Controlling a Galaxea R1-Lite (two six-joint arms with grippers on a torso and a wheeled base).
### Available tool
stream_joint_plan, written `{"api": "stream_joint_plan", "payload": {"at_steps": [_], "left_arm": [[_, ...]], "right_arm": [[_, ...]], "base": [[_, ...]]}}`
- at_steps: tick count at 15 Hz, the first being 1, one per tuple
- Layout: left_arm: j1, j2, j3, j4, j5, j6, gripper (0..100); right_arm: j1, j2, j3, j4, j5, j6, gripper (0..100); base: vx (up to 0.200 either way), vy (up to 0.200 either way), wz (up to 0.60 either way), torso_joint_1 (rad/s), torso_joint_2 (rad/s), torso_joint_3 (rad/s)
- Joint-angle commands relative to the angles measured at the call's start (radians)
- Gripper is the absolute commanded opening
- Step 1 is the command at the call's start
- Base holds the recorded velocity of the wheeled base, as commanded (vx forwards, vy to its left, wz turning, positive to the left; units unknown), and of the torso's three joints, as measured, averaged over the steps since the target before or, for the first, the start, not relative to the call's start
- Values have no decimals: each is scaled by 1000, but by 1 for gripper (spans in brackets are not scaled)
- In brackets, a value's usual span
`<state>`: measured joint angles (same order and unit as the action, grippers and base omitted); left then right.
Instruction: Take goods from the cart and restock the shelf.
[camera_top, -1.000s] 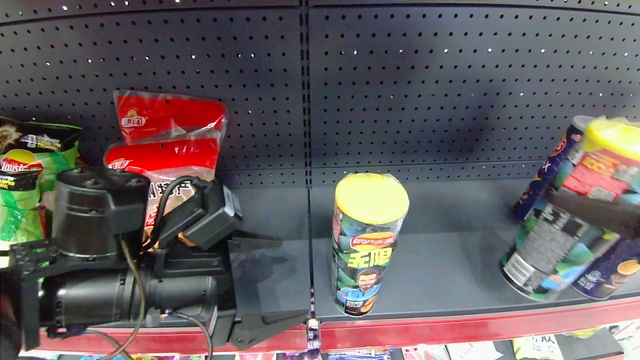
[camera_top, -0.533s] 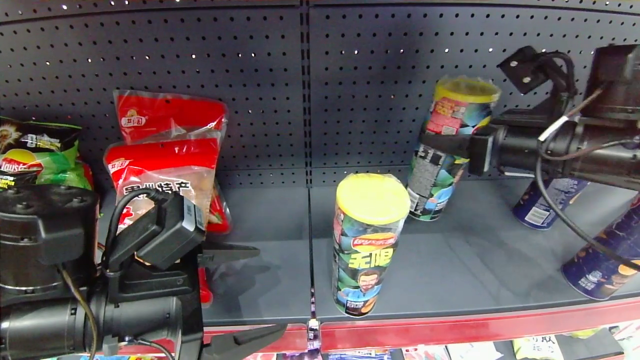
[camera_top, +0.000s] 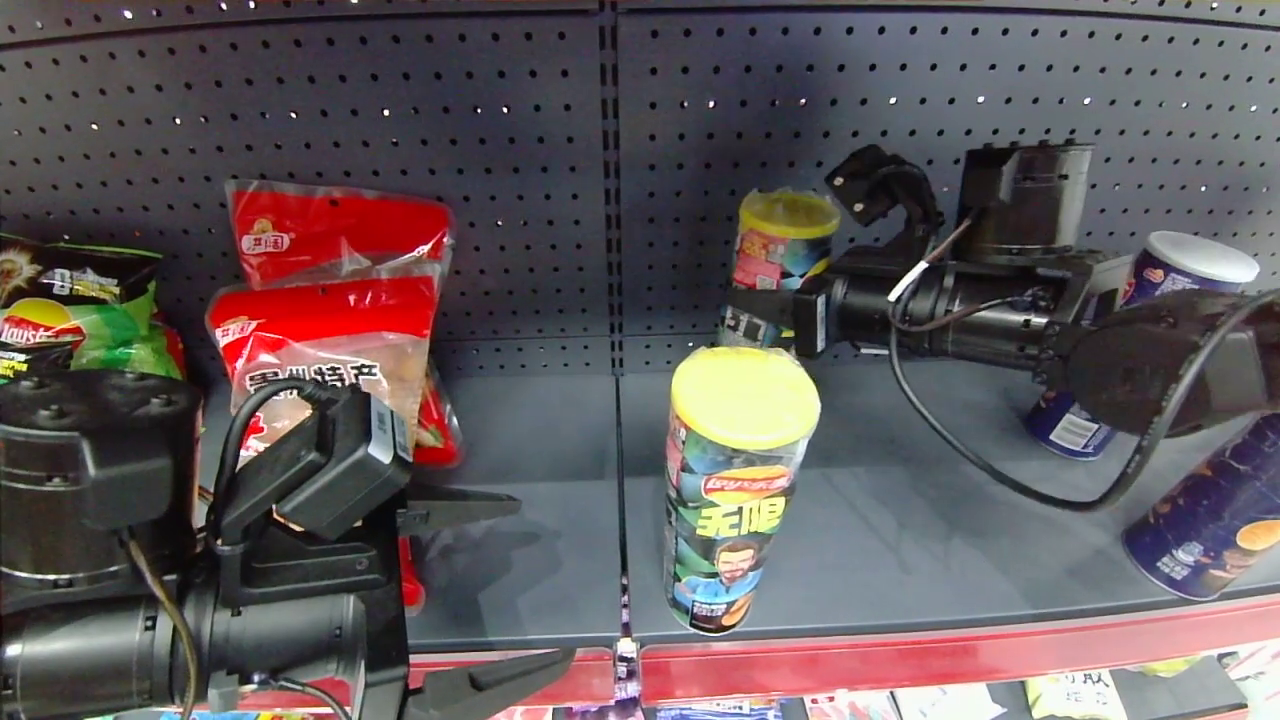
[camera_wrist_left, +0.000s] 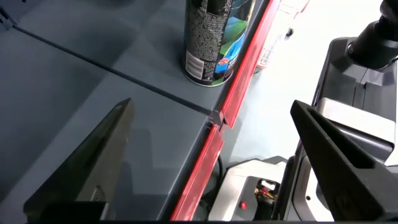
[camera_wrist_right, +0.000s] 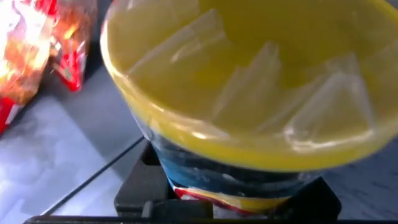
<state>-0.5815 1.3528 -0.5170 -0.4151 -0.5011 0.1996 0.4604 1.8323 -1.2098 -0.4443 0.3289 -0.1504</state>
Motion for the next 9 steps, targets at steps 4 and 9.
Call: {"api": "stream_joint_plan", "payload": {"at_steps": [4,9], "left_arm": [[0,3,-1,-1,4,-2,100],[0,8,-5,-4,4,-2,100]], "right_arm": [[37,47,-13,-1,-4,-1,0],[38,51,-7,-2,-16,-1,100]], "base": [[0,0,0,0,0,0],[0,0,0,0,0,0]]}}
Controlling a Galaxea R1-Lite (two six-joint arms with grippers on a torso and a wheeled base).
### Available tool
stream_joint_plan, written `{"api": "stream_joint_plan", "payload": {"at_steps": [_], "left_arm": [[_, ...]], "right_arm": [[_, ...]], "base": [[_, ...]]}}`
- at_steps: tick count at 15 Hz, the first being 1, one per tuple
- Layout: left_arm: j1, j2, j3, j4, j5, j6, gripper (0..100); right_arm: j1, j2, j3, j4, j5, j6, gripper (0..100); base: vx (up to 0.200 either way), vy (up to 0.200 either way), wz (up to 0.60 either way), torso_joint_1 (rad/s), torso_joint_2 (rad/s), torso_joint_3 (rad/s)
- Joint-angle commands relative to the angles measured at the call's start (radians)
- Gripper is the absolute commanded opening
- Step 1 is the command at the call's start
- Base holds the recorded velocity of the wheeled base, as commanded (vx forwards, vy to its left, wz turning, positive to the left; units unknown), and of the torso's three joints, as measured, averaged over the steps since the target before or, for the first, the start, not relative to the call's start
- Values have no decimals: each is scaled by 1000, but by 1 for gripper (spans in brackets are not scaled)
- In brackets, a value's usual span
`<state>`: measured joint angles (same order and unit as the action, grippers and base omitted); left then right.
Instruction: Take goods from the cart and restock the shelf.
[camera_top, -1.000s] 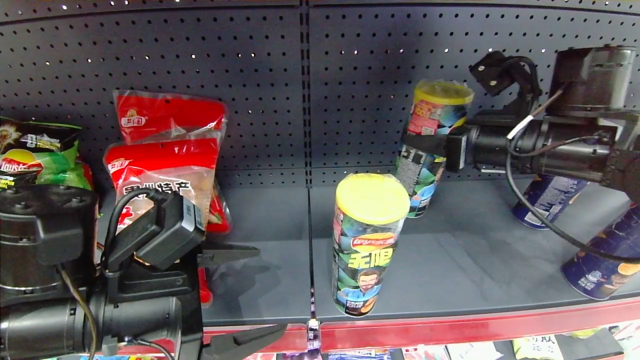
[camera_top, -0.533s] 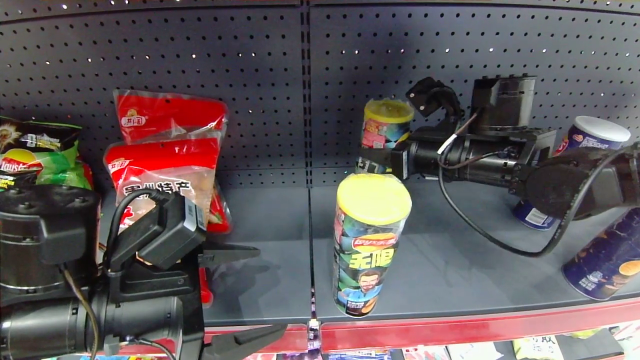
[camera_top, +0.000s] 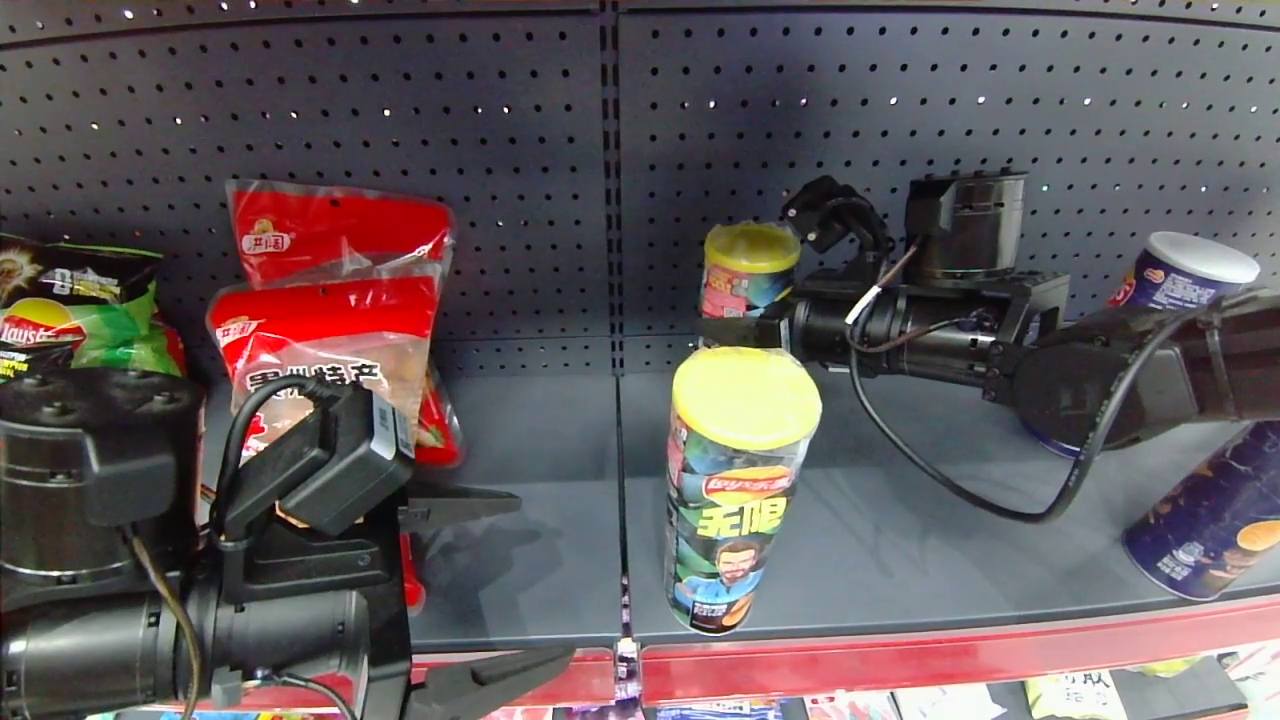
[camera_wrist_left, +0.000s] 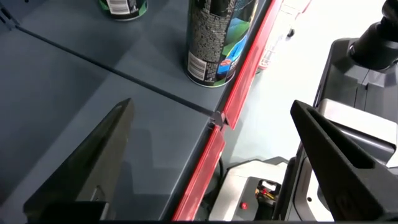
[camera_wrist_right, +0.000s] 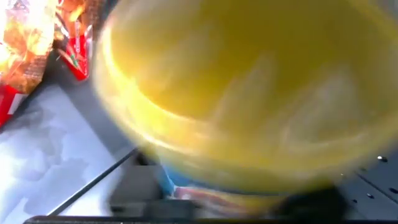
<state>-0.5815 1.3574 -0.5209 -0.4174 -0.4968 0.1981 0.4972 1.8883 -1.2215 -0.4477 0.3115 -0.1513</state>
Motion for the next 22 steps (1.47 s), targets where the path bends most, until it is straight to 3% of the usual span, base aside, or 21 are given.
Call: {"api": "stream_joint_plan", "payload": {"at_steps": [1,6,13,18,22], "left_arm": [[0,3,-1,-1,0,0,100],[2,8,-1,-1,0,0,100],[14,38,-10,-1,15,0,100],[46,75,-45,2,57,0,100],[40,134,-77,2,66,3,100]], "right_arm": [[6,-8,8,1,-2,-1,100],[24,-97,91,10,-48,4,100],[26,-328,367,10,-140,10,100],[29,-623,631,10,-192,18,100],[24,-893,820,12,-192,15,100]], "base": [[0,0,0,0,0,0],[0,0,0,0,0,0],[0,0,0,0,0,0],[0,0,0,0,0,0],[0,0,0,0,0,0]]}}
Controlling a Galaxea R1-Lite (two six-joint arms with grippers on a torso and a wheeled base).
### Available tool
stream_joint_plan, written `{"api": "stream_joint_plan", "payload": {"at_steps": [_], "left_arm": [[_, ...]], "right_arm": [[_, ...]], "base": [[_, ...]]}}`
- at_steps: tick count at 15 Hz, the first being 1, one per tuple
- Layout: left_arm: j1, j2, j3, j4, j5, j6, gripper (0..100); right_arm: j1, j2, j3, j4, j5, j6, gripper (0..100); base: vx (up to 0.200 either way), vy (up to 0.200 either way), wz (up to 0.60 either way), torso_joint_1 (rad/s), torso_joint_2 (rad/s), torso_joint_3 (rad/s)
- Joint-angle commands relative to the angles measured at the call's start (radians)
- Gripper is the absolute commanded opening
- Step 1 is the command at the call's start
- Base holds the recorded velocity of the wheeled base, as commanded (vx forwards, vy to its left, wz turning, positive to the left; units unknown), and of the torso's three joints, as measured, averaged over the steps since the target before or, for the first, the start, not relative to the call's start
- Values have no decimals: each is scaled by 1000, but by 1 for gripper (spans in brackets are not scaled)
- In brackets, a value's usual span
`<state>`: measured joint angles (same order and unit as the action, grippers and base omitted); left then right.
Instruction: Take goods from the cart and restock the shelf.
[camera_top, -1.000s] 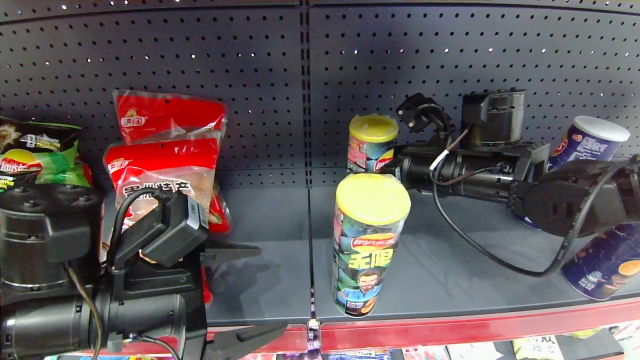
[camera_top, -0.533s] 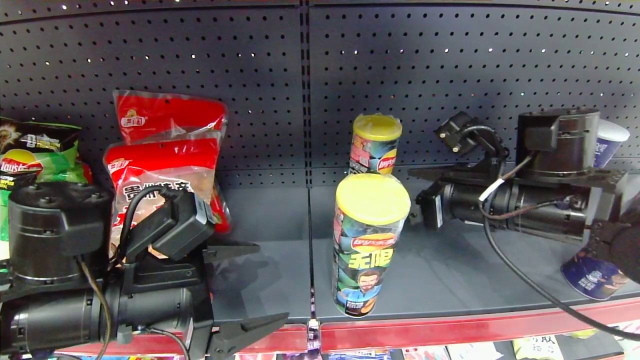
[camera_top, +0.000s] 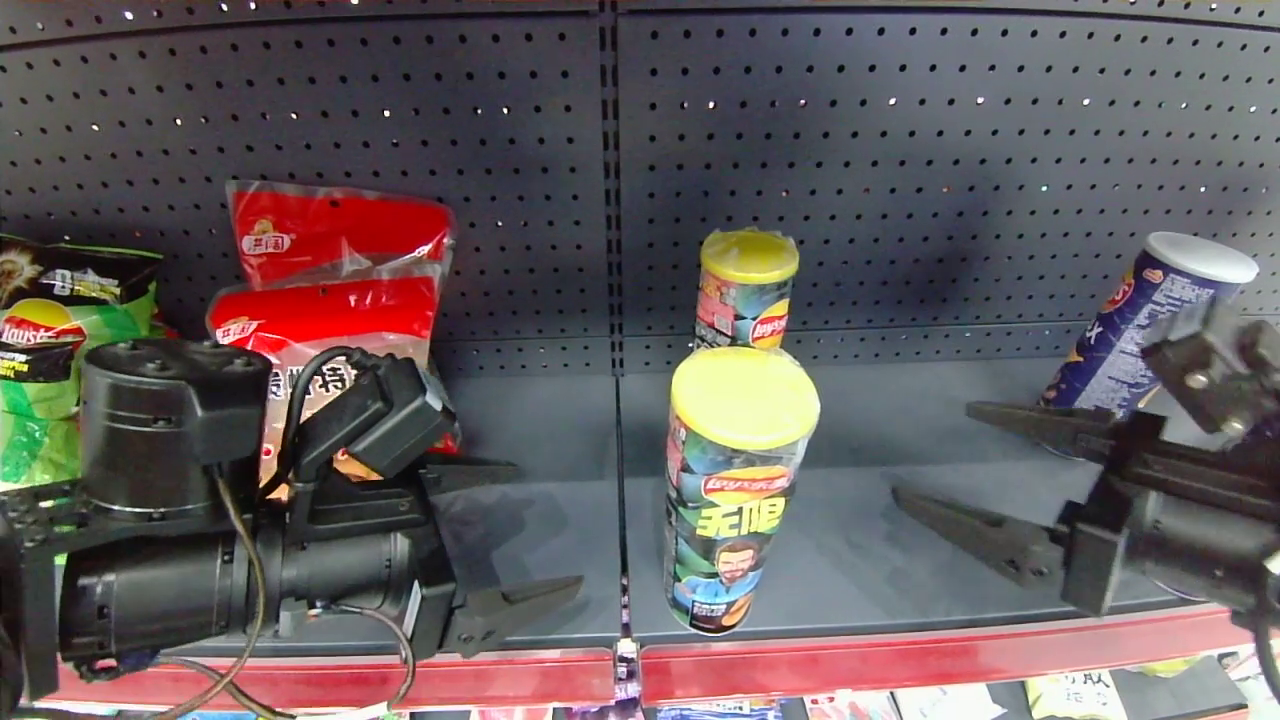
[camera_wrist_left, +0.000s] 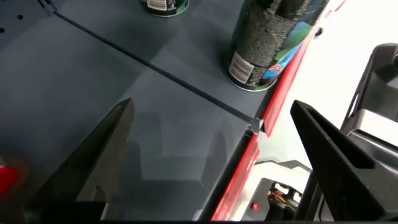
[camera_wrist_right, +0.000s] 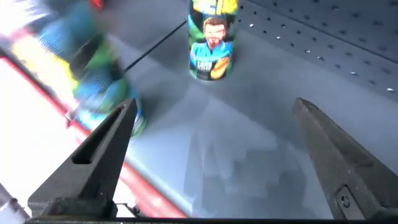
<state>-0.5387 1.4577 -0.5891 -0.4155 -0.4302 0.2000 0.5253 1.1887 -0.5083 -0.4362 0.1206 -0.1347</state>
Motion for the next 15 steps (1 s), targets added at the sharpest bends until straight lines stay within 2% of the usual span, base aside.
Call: {"api": "stream_joint_plan", "payload": {"at_steps": [1,3,5,9,15], "left_arm": [[-4,50,-15,0,-1,2,100],[-14,96,-37,0,30,7,100],[-49,144,-81,3,61,6,100],[-67,228,-155,1,67,7,100],[-67,270,-186,-6,80,9,100]], "right_arm": [[-15,-250,132,2,-4,0,100],[-48,-343,157,2,-45,0,100],[-76,-403,160,20,-73,3,100],[-103,-552,148,234,-76,6,100],[-105,-566,148,241,-79,20,100]], "base": [[0,0,0,0,0,0],[0,0,0,0,0,0],[0,0,0,0,0,0],[0,0,0,0,0,0],[0,0,0,0,0,0]]}}
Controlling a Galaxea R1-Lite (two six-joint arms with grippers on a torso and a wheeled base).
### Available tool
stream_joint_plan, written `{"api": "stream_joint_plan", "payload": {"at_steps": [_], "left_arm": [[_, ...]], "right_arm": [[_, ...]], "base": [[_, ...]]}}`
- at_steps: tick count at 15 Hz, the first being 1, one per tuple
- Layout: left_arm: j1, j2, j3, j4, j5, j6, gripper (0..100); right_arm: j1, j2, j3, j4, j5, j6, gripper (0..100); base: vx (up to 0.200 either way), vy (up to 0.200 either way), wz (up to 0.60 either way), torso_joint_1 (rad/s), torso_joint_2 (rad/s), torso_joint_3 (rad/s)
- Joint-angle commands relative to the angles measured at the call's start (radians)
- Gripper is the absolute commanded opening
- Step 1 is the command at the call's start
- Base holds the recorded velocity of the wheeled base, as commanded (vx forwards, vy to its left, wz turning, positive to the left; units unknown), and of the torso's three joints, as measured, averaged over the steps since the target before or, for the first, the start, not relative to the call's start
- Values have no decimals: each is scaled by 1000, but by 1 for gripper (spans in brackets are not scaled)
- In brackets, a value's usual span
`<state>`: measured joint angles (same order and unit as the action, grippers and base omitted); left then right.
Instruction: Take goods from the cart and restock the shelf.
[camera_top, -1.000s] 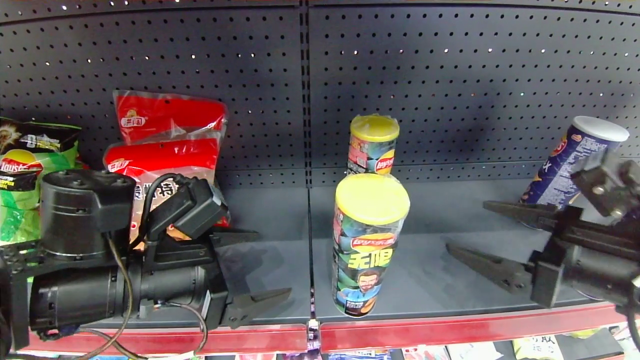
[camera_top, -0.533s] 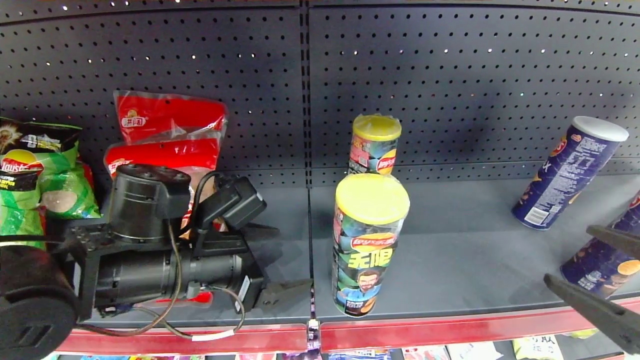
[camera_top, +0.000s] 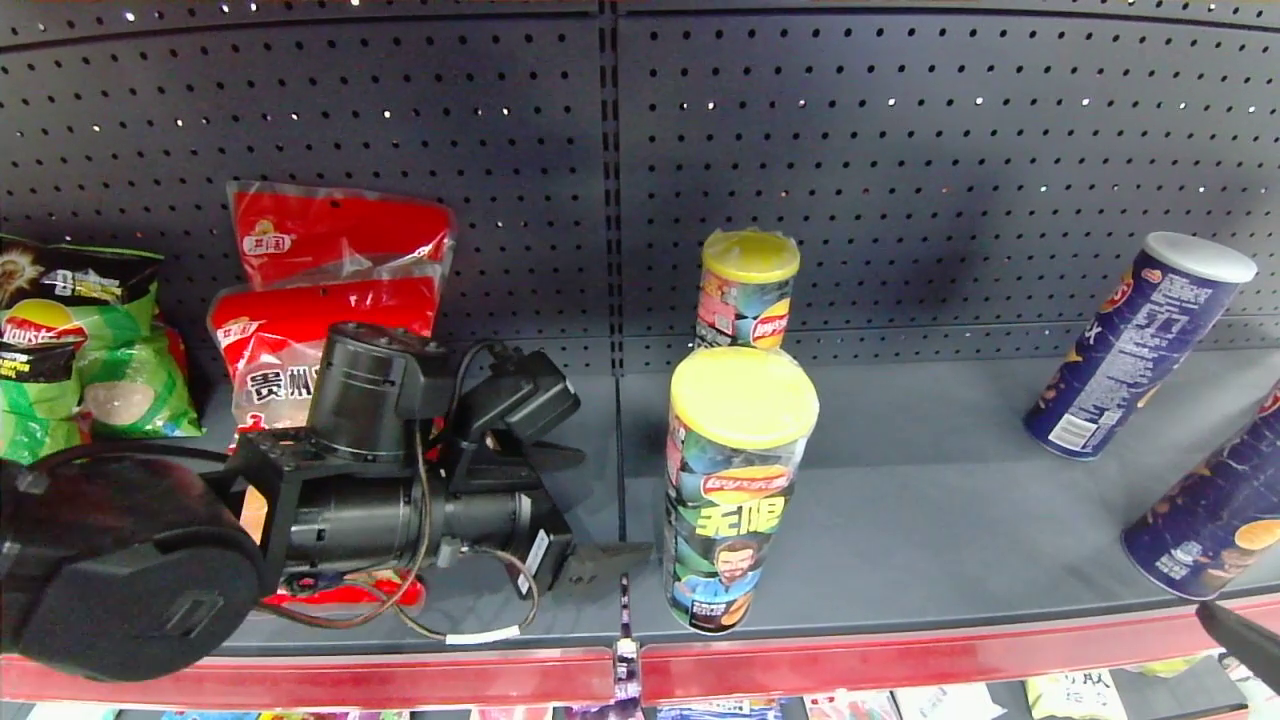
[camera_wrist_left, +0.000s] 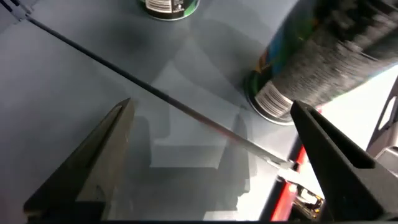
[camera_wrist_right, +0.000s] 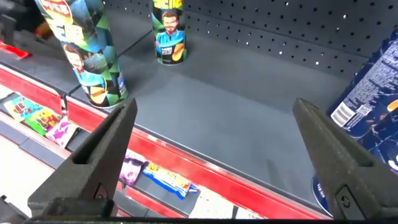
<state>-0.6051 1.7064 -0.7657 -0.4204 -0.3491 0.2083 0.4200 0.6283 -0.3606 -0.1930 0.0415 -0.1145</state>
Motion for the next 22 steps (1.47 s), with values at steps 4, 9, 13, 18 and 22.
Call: {"api": "stream_joint_plan", "payload": {"at_steps": [4,9,13,18,22], "left_arm": [[-5,48,-37,-1,12,0,100],[-19,73,-70,-1,19,0,100],[-35,88,-83,-1,25,0,100],[-36,96,-93,-1,27,0,100],[-28,58,-21,-1,19,36,100]], "right_arm": [[-10,-6,0,-2,1,-1,100],[-15,-7,2,0,1,10,100],[-13,-6,2,0,1,12,100],[-15,-2,0,0,1,15,100],[-13,1,-1,0,1,15,100]], "base": [[0,0,0,0,0,0],[0,0,0,0,0,0],[0,0,0,0,0,0],[0,0,0,0,0,0],[0,0,0,0,0,0]]}}
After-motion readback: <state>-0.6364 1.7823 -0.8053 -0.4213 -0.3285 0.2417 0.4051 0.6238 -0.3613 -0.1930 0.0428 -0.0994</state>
